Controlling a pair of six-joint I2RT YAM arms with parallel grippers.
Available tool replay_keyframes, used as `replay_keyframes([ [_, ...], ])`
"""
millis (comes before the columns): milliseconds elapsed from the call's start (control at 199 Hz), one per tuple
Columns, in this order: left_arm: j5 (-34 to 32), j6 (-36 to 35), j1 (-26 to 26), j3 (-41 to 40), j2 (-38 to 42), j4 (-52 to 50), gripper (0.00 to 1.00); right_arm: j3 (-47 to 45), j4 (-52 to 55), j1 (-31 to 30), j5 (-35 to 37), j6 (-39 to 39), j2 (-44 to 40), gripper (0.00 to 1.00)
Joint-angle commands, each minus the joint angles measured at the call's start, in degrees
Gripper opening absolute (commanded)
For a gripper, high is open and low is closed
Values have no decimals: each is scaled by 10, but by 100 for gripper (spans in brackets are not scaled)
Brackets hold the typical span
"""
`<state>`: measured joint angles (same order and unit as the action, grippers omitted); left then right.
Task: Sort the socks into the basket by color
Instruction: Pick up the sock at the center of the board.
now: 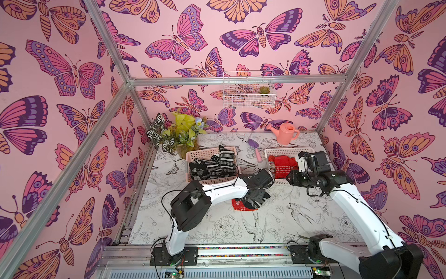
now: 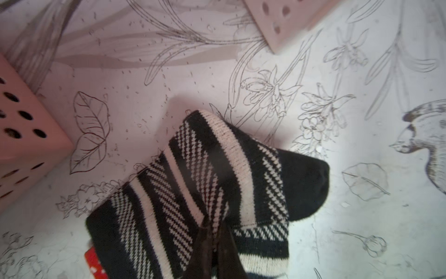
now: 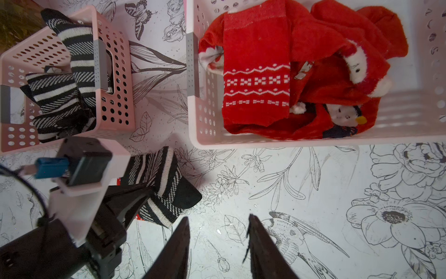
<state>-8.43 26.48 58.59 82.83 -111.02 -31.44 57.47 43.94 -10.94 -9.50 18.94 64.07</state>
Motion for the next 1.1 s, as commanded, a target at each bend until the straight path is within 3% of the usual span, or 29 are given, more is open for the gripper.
replay_keyframes([
  [0, -17, 9, 6, -16, 42, 4, 6, 12, 0, 3, -8, -8, -6, 42],
  [431, -40, 13, 8, -50, 137, 17, 6, 15, 0, 3, -18, -7, -3, 42],
  [722, -72, 0, 4, -69, 189, 16, 7, 13, -3, 3, -63, -20, 10, 43],
  [1098, -88, -30, -47, -88, 257, -18, 7, 7, -9, 4, -85, -21, 14, 43],
])
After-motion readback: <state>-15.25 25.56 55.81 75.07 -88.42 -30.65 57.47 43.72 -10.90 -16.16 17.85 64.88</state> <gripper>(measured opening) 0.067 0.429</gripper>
